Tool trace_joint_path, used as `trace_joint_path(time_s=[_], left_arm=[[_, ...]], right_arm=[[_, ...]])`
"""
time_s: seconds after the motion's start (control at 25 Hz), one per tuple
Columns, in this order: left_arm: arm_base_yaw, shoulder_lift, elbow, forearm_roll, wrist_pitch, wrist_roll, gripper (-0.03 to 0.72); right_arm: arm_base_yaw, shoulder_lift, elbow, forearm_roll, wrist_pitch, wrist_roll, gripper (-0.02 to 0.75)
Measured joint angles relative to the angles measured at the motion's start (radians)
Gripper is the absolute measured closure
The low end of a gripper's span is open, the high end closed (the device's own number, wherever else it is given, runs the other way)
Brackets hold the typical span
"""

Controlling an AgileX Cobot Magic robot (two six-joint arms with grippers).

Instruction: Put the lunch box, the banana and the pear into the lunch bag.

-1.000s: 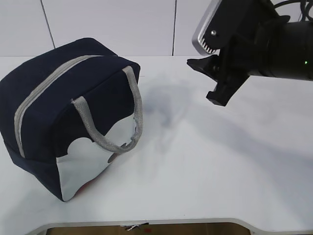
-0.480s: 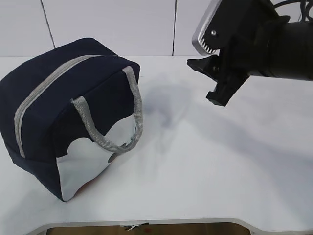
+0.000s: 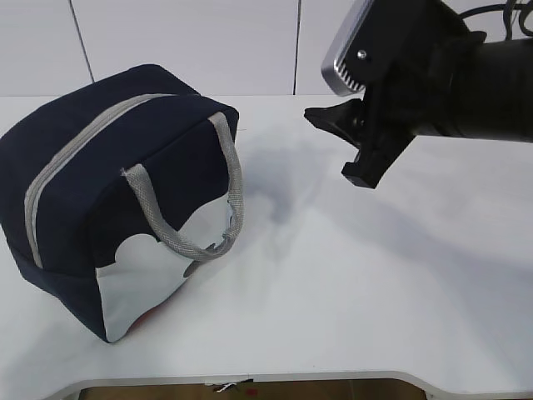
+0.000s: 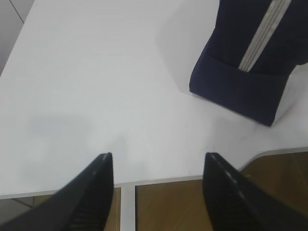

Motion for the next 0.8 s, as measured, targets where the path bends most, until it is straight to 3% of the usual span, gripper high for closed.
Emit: trace_joint_path(time_s=[0.12,0.56,0.64,0.8], left_arm=[[0.000,0.000,0.000,0.000,0.000,0.000,0.253],[0.000,0.000,0.000,0.000,0.000,0.000,0.267],[0.000,0.000,0.000,0.000,0.000,0.000,0.267],[0.000,0.000,0.000,0.000,0.000,0.000,0.273]], right_arm=[[0.000,0.000,0.000,0.155,0.000,-0.145,0.317],[0.021,-0.002,0.000,1.038,0.149,-0.947,0.317],[0.021,-0.008,0.000,1.142,0.168,-1.055,0.317],[0.021,-0.053,0.000,1.241,0.190,-1.111,0.317]])
